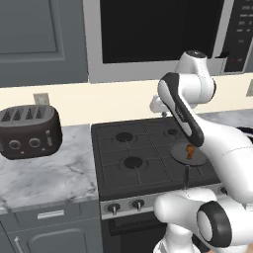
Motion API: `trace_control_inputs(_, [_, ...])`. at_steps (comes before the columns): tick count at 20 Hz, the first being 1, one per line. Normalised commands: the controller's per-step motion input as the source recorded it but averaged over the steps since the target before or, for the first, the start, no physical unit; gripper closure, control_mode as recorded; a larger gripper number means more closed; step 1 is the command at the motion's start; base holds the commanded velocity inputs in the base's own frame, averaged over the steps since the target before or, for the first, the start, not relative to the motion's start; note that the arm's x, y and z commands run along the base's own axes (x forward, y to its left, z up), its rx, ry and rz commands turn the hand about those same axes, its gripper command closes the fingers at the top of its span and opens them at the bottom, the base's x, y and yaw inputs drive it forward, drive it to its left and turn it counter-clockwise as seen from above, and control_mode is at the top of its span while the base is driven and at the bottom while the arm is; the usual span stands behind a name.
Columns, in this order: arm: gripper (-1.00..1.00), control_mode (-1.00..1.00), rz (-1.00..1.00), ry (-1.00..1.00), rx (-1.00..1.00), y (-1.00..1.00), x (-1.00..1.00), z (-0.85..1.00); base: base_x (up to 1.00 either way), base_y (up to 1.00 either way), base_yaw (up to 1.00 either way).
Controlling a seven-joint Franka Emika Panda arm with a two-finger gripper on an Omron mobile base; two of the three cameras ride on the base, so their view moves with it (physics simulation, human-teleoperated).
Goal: Place the chicken drumstick on the plate and place the tomato on the same plate.
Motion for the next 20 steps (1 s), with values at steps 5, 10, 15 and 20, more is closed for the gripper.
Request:
trace_control_inputs(5, [-1.00, -1.00, -0.17, 0.14, 0.00, -0.20, -0.08, -0.20, 0.00, 0.00, 0.00])
trace_control_inputs(10, [-1.00, -1.00, -0.28, 0.10, 0.07, -0.82, -0.23, -0.48, 0.00, 0.00, 0.00])
trace_control_inputs(15, [-1.00, -1.00, -0.16, 0.07, 0.02, -0.97, 0.00, -0.40, 0.00, 0.00, 0.00])
trace_control_inputs(20, [-1.00, -1.00, -0.15, 0.13, 0.00, -0.64, 0.06, -0.59, 0.00, 0.00, 0.00])
